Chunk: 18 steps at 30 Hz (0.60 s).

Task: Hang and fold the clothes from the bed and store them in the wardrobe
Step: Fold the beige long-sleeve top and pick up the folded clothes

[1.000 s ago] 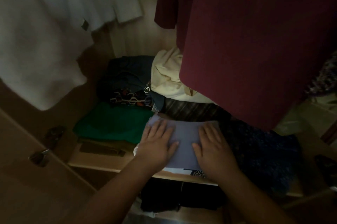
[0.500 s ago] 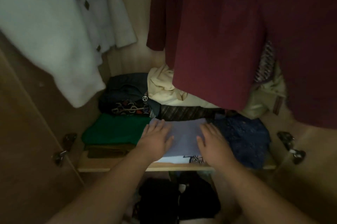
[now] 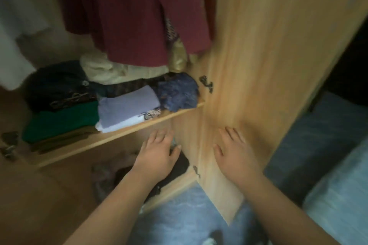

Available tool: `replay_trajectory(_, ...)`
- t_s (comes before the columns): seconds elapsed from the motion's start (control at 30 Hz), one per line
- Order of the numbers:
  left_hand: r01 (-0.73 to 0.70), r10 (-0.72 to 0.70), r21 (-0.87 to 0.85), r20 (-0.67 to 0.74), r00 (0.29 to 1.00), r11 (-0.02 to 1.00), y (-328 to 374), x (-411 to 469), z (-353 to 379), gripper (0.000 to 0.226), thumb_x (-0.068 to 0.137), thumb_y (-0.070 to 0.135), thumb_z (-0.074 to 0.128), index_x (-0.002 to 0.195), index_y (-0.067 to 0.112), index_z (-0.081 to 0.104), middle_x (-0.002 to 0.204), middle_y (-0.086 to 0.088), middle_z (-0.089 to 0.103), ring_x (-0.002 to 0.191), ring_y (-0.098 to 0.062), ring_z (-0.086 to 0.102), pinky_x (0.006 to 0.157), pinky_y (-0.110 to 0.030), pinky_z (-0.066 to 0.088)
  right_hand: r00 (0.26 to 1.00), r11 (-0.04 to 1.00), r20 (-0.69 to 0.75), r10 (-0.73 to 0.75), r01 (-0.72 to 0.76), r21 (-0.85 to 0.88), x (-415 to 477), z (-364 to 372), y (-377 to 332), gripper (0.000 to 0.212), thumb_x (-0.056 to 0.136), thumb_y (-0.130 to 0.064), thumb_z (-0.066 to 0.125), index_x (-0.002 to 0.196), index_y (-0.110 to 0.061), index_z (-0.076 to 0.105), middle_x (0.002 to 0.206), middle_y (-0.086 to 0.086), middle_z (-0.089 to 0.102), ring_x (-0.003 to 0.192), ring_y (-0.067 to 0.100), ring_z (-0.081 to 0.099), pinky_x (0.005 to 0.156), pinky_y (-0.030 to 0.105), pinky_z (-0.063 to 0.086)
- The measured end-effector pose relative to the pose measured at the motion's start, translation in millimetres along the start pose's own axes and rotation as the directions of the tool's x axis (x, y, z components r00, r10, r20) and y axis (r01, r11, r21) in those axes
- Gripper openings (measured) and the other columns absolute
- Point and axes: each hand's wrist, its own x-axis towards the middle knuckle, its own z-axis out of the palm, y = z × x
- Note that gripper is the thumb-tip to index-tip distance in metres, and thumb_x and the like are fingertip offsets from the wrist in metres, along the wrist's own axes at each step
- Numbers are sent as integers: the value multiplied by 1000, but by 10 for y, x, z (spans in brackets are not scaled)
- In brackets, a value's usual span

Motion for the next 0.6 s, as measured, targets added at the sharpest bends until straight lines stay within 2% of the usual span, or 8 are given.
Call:
replay_trajectory(0.1,-134,133,5,58,989,991,688,-190,183,61,101,57,27,156,36,12,166,4,13,154,-23,3,124,-47,11,990,987,-8,143,-144,-68,-588,-323,533,54,96,-36,46,144,-11,42,149,10,45,141,30,33,116,43,30)
replay_trajectory(0.23,-280,280,-21,102,955,960,1642,-443,530,62,100,58,28,156,38,10,167,4,11,154,-21,1,124,-47,10,952,951,-37,303,-304,-53,-1384,-676,1248,59,97,-40,46,151,-17,36,157,8,35,148,28,23,121,41,21)
replay_trajectory(0.4,-409,405,-22,188,895,912,2880,-806,1204,64,100,57,32,157,35,14,166,0,15,153,-25,7,123,-46,12,893,891,-76,443,-448,-75,-2381,-1095,2275,60,97,-40,47,151,-16,36,157,10,35,147,29,26,119,42,25)
replay_trajectory(0.6,-558,557,-79,264,787,826,4805,-1390,2091,65,101,50,39,157,24,22,164,-7,22,151,-29,16,121,-45,19,798,786,-92,596,-603,-136,-3732,-1732,3755,61,98,-42,44,153,-18,32,160,8,31,148,29,23,121,42,20)
